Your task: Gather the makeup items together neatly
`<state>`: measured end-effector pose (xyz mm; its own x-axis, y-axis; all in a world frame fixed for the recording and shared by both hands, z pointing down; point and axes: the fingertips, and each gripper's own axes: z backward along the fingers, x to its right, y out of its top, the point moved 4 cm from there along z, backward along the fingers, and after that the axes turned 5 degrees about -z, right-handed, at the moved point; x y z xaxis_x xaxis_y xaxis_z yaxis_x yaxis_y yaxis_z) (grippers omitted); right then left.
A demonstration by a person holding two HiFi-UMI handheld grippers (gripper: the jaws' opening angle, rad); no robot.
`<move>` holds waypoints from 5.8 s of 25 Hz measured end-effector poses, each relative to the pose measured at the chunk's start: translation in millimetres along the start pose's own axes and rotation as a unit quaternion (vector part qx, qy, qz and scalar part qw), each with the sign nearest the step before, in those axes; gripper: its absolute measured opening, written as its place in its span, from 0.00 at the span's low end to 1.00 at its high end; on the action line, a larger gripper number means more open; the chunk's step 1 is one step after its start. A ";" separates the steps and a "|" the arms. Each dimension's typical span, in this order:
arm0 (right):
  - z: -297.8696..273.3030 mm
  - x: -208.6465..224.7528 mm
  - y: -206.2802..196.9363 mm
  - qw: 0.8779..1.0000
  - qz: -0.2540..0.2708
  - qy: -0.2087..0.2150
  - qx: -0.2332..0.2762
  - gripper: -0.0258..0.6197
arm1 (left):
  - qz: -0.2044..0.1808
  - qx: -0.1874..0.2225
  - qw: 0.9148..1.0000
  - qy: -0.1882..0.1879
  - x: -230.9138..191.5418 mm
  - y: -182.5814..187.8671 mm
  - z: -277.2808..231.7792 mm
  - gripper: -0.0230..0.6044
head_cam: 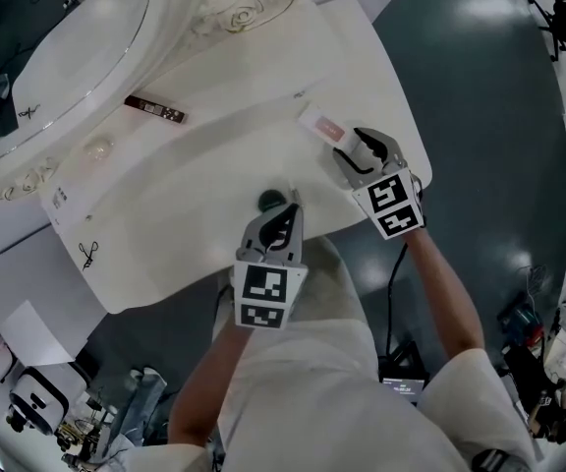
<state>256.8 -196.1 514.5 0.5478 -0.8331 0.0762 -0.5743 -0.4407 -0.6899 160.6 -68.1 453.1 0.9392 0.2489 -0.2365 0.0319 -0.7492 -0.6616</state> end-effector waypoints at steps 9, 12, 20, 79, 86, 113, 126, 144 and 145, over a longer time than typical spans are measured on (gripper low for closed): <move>14.2 -13.6 2.6 1.000 -0.008 -0.015 0.020 0.35 | -0.003 0.004 1.000 0.001 -0.7 -6.5 11.7 0.03; 20.0 -18.1 5.9 0.999 -0.009 -0.019 0.028 0.35 | 0.001 0.007 1.000 0.005 -1.3 -8.3 15.6 0.03; 36.4 -34.7 8.6 0.998 -0.029 -0.035 0.046 0.35 | 0.014 0.019 1.000 0.019 -2.9 -13.5 27.1 0.03; 31.9 -110.8 -74.8 0.961 -0.211 -0.180 0.005 0.36 | 0.042 0.006 0.999 0.026 -19.2 -69.4 48.2 0.03; 28.1 -114.8 -74.9 0.960 -0.212 -0.183 -0.002 0.36 | 0.044 0.005 0.999 0.023 -15.2 -67.7 45.9 0.03; 52.2 -135.9 -29.6 0.982 -0.107 -0.157 0.024 0.08 | 0.068 0.031 0.996 0.046 -19.6 -58.9 66.3 0.03; 45.2 -182.6 26.1 0.998 -0.028 -0.041 0.032 0.04 | 0.113 0.061 0.988 0.082 -37.8 -60.8 104.9 0.03; 32.2 -284.4 80.8 0.995 0.025 0.090 0.041 0.04 | 0.187 0.095 0.964 0.161 -90.3 -95.1 185.2 0.03; 31.7 -289.1 83.8 0.994 0.023 0.100 0.044 0.04 | 0.190 0.097 0.963 0.165 -91.9 -96.9 188.5 0.03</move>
<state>69.6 18.4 411.8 0.3848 -0.9055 0.1789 -0.5362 -0.3771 -0.7552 6.7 97.3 404.8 0.9291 -0.2532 -0.2697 -0.3697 -0.6117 -0.6994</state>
